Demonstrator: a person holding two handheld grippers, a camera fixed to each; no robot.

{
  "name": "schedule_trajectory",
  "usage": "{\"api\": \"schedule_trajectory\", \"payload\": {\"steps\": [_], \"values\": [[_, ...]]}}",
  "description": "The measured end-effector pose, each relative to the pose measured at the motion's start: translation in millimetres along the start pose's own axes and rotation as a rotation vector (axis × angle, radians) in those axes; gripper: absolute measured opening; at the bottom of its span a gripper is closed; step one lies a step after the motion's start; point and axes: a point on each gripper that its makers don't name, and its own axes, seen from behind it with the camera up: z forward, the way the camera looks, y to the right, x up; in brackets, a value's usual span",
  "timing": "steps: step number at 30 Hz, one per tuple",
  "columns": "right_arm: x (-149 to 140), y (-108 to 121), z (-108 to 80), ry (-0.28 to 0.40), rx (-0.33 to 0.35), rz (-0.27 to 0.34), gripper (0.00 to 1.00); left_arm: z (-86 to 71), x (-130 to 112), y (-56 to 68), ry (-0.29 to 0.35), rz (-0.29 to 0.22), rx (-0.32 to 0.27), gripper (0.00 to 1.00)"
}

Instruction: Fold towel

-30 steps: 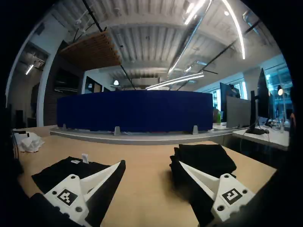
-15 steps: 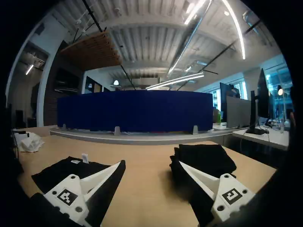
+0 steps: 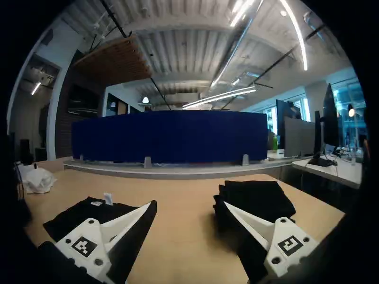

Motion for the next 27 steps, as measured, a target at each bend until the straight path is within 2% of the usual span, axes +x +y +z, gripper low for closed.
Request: {"api": "schedule_trajectory", "payload": {"steps": [2, 5, 11, 15, 20, 23, 27], "values": [[21.0, -2.4, -2.0, 0.016, 0.008, 0.016, 1.0, 0.5, 19.9, 0.7, 0.008, -0.001, 0.002, 0.95], [53.9, -2.7, -5.1, 0.027, 0.002, 0.015, 0.99, 1.2, 47.3, 3.9, -0.003, 0.023, 0.003, 0.95], [106.2, -4.9, -7.9, 0.02, -0.015, -0.035, 0.99, -0.6, 102.2, 12.2, -0.02, 0.048, -0.012, 0.95], [136.4, -11.2, -9.4, 0.008, -0.004, -0.047, 0.99, 0.4, 134.2, 12.9, -0.027, 0.056, -0.012, 0.95], [161.7, -12.6, -9.4, 0.006, -0.005, -0.035, 0.99, 4.3, 158.5, 12.7, -0.042, 0.071, -0.017, 0.95], [172.3, -11.9, -8.7, 0.003, -0.006, -0.026, 0.99, 6.1, 165.6, 18.1, -0.057, 0.081, -0.039, 0.95], [181.3, -12.1, -7.1, -0.011, 0.004, -0.035, 1.0, 4.9, 165.6, 29.6, -0.103, 0.09, -0.095, 0.95]]}}
